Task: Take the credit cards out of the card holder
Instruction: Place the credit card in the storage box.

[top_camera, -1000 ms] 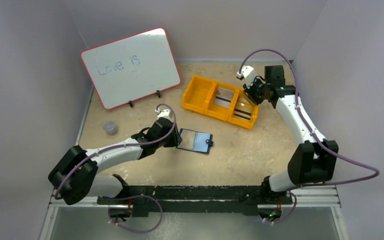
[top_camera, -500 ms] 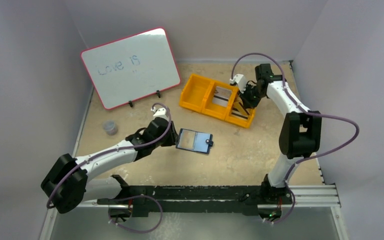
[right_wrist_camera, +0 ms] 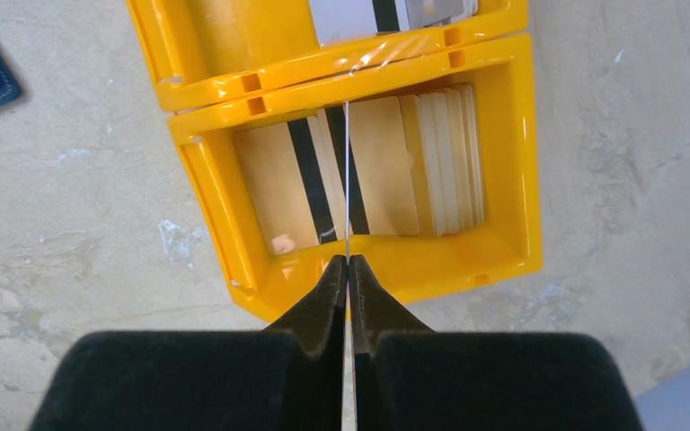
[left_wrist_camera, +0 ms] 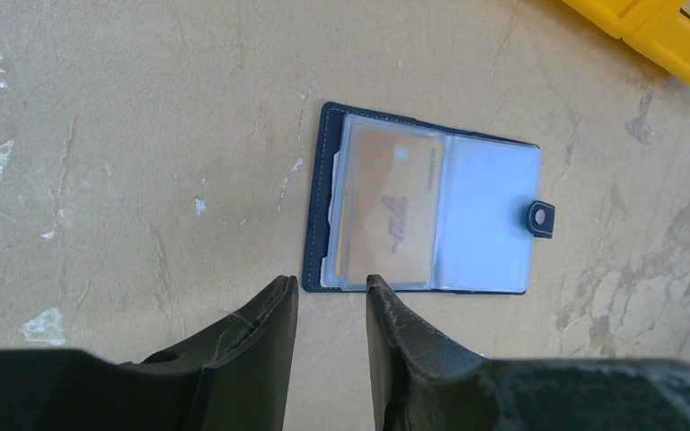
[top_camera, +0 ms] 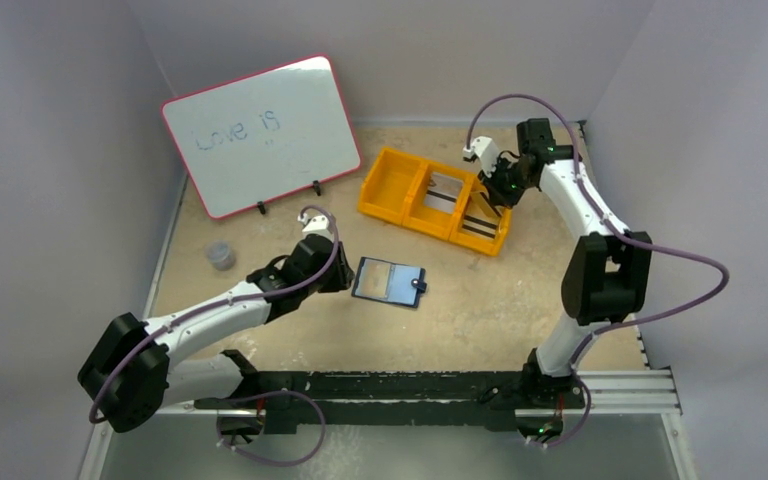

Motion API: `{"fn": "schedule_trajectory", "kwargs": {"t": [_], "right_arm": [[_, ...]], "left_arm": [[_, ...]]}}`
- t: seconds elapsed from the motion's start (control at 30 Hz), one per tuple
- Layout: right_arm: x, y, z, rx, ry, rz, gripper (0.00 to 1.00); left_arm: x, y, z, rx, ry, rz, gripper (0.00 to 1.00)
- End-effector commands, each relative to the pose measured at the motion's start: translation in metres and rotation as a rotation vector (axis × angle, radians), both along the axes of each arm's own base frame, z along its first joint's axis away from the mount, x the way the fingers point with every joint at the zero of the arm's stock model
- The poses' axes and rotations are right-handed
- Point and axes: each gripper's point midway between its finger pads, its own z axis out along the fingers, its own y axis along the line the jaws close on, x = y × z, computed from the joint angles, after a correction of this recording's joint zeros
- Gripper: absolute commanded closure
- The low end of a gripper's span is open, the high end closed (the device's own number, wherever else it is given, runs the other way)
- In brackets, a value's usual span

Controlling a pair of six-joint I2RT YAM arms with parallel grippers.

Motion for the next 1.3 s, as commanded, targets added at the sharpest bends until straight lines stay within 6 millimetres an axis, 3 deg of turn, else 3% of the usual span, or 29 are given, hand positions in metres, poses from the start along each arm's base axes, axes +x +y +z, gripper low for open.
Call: {"fn": "schedule_trajectory", "kwargs": {"t": [0.0, 0.27, 0.47, 0.8, 0.87, 1.03, 1.13, 1.27], "right_arm": [[0.001, -0.007, -0.012, -0.036, 0.069, -0.005, 1.00], [-0.001, -0.016, -0.028, -0.073, 0.110, -0.067, 1.00], [0.011, -0.023, -0.033, -0.117, 0.094, -0.095, 1.00], [0.027, -0.012, -0.053, -0.149, 0.146, -0.077, 0.98], [0.037, -0.016, -0.048, -0.159, 0.112, -0.111, 0.90], [0.046, -0.009, -0.031, -0.136, 0.030, -0.103, 0.87], [0.054, -0.019, -0.024, -0.183, -0.016, -0.157, 0.86], [0.076, -0.015, 0.019, -0.130, -0.185, -0.238, 0.85]], "left_arm": [[0.011, -0.005, 0.027, -0.035, -0.067, -0.005, 0.66], [0.009, 0.000, 0.036, -0.014, -0.082, -0.017, 0.66], [0.010, 0.001, 0.038, -0.009, -0.088, -0.021, 0.66], [0.008, 0.004, 0.037, -0.007, -0.085, -0.012, 0.66], [0.009, 0.004, 0.036, -0.008, -0.083, -0.010, 0.66], [0.010, 0.003, 0.035, -0.011, -0.080, -0.009, 0.66], [0.011, 0.001, 0.035, -0.014, -0.078, -0.008, 0.66], [0.012, 0.000, 0.035, -0.022, -0.081, -0.006, 0.66]]}}
